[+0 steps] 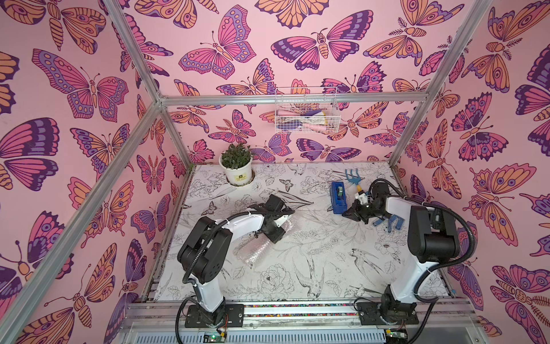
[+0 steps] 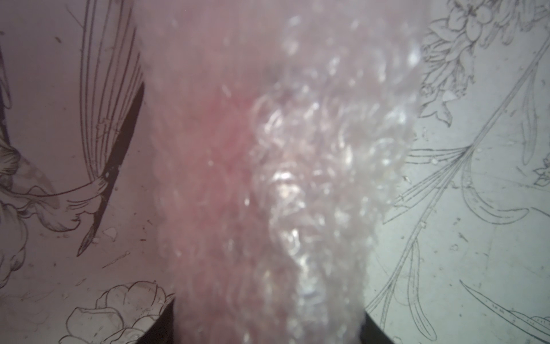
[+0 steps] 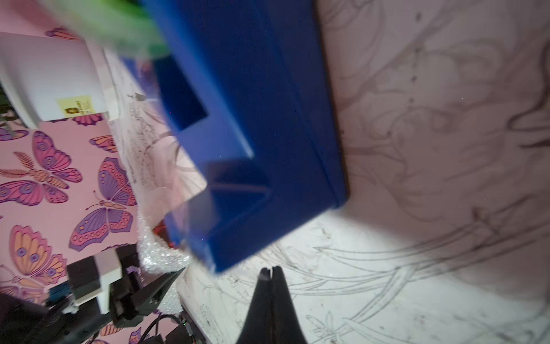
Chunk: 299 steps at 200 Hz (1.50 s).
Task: Wrap wine bottles in bubble wrap
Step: Tear off the tape using the Tape Cutter, then stick the tape on the bubble wrap.
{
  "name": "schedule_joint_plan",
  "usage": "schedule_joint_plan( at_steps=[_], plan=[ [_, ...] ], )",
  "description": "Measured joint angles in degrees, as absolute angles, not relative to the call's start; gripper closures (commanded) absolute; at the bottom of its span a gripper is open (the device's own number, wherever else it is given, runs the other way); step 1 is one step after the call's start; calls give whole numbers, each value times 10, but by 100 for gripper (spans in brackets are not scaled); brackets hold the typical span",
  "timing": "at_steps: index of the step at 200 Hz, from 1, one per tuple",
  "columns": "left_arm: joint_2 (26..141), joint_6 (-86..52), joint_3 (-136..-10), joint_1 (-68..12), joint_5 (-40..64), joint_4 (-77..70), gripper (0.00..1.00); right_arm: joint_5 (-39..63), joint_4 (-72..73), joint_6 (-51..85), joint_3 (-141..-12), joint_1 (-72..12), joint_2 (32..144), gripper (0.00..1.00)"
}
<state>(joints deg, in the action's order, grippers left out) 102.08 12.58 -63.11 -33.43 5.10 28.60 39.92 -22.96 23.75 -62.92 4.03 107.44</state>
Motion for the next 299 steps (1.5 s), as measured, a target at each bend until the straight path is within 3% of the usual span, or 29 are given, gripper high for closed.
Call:
schedule_joint_plan(
  at_steps=[87, 152, 220, 299],
  plan=[
    [1027, 126, -637, -334, 51, 291, 58, 270, -300, 213, -659, 38, 1085, 100],
    [1029, 126, -640, -334, 51, 294, 59, 275, -316, 173, -633, 29, 1040, 100],
    [1036, 146, -651, -334, 109, 324, 64, 370, -336, 81, -606, -194, 873, 100],
    [1070, 171, -684, -317, 191, 367, 68, 472, -258, 73, -545, -302, 896, 100]
  ],
)
